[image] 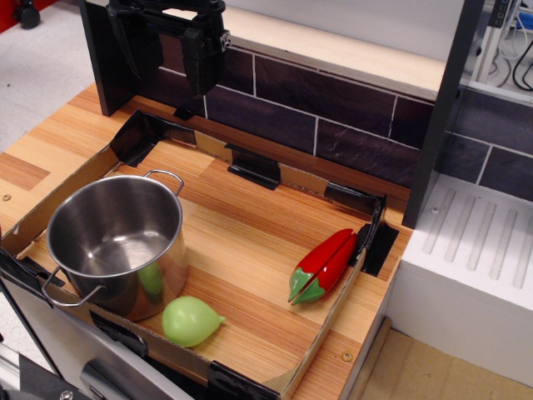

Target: Topple metal pot

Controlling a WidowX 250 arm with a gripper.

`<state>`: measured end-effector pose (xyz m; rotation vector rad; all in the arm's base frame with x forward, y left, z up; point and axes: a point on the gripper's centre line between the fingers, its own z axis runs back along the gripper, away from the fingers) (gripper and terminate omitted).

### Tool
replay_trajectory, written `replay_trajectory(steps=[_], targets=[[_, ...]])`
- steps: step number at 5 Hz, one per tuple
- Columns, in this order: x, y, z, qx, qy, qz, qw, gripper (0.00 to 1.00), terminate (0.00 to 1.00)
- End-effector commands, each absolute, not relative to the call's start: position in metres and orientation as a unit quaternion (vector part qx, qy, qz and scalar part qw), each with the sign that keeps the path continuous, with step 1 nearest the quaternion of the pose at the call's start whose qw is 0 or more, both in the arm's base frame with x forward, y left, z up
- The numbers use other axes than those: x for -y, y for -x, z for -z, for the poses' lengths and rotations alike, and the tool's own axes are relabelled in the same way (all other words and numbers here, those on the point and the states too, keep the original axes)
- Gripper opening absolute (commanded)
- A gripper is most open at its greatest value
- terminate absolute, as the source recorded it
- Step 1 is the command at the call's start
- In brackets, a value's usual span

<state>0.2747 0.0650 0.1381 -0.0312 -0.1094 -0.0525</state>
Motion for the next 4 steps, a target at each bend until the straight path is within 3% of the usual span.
replay_trajectory(steps=[1,3,4], targets=[[-0.065,-0.275,-0.138,0.055,0.016,0.026,0.998,1.0,0.0],[-0.036,-0.234,-0.142,0.006,0.042,0.25,0.967,1.0,0.0],[-0.028,-0.205,-0.132,0.003,0.022,0.342,0.939,1.0,0.0]])
